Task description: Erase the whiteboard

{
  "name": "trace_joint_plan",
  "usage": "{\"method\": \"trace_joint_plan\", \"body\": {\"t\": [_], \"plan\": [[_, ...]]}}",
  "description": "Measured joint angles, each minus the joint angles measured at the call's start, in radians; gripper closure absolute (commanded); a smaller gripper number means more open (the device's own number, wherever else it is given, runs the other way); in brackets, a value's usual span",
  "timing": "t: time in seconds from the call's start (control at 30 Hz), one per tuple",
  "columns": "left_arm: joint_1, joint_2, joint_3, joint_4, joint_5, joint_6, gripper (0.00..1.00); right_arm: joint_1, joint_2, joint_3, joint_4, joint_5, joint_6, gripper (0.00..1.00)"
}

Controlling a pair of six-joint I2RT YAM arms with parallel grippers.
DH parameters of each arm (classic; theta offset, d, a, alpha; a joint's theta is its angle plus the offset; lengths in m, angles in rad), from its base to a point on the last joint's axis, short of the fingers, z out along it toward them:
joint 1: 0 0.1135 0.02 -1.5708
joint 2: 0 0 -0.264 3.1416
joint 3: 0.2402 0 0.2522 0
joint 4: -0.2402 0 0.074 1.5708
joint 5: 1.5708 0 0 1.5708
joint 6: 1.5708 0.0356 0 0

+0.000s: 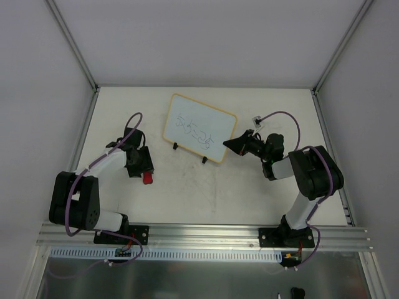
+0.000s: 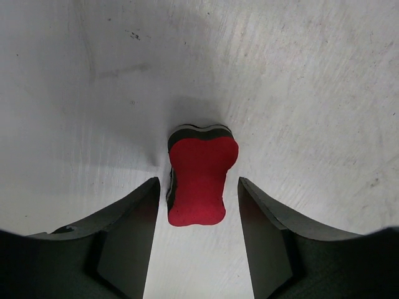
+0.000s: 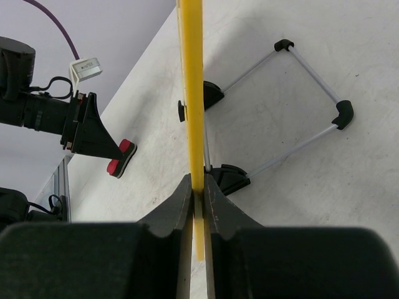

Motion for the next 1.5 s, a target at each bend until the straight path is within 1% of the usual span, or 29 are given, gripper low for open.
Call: {"method": "trace_joint_plan", "body": {"t": [0.13, 0.2, 0.27, 0.4, 0.53, 0.57, 0.67, 0.73, 0.93, 1.23, 1.27, 1.5], "plan": [[-0.025, 0.000, 0.051, -0.055, -0.035, 0.000, 0.47, 0.000, 0.009, 0.005, 0.004, -0.002, 0.000, 0.93], [-0.031, 0.000, 0.072, -0.067, -0.048, 0.000, 0.51, 0.000, 0.011, 0.005, 0.005, -0.002, 0.000, 0.93], [-0.032, 0.000, 0.081, -0.074, -0.056, 0.000, 0.53, 0.000, 0.012, 0.005, 0.005, -0.002, 0.000, 0.93], [-0.037, 0.011, 0.083, -0.093, -0.061, 0.000, 0.53, 0.000, 0.014, 0.005, 0.008, -0.003, 0.000, 0.93], [-0.047, 0.041, 0.083, -0.110, -0.073, 0.000, 0.50, 0.000, 0.014, 0.005, 0.009, -0.003, 0.000, 0.93], [-0.052, 0.050, 0.083, -0.113, -0.076, 0.000, 0.46, 0.000, 0.014, 0.005, 0.009, -0.003, 0.000, 0.93], [-0.060, 0.061, 0.083, -0.122, -0.076, 0.000, 0.39, 0.000, 0.014, 0.005, 0.009, -0.003, 0.000, 0.93], [-0.065, 0.061, 0.083, -0.126, -0.078, 0.000, 0.39, 0.000, 0.014, 0.005, 0.009, -0.003, 0.000, 0.93], [-0.071, 0.074, 0.097, -0.128, -0.084, 0.001, 0.44, 0.002, 0.014, 0.005, 0.009, -0.003, 0.000, 0.93], [-0.084, 0.098, 0.112, -0.128, -0.120, 0.001, 0.49, 0.002, 0.014, 0.005, 0.009, -0.003, 0.000, 0.93], [-0.085, 0.103, 0.114, -0.128, -0.127, 0.001, 0.51, 0.002, 0.014, 0.005, 0.009, -0.003, 0.000, 0.93], [-0.105, 0.153, 0.122, -0.128, -0.151, 0.000, 0.53, 0.002, 0.014, 0.005, 0.009, -0.003, 0.000, 0.93]]}}
